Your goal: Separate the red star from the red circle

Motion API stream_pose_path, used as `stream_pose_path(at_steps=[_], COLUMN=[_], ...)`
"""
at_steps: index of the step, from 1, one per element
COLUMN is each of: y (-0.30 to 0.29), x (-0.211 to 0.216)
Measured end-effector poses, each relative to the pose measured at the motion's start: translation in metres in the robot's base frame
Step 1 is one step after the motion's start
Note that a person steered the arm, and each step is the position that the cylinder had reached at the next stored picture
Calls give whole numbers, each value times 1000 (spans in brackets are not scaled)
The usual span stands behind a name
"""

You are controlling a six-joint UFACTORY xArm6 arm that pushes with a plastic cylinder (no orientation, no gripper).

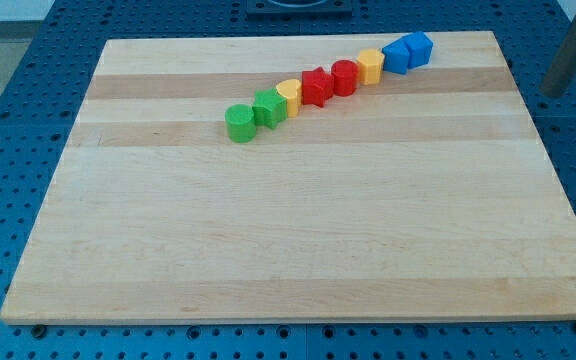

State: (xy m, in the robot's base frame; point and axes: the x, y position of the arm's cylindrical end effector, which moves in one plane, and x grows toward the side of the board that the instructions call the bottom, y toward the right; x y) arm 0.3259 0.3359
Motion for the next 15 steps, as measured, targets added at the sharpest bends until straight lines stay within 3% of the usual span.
stream_pose_path(at_steps=[1, 3, 4, 5, 6, 9, 12, 13, 15], y=[1, -39, -59, -105, -179, -305, -406, -385, -240], x=[6, -53, -52, 6, 33, -29, -39, -7, 5])
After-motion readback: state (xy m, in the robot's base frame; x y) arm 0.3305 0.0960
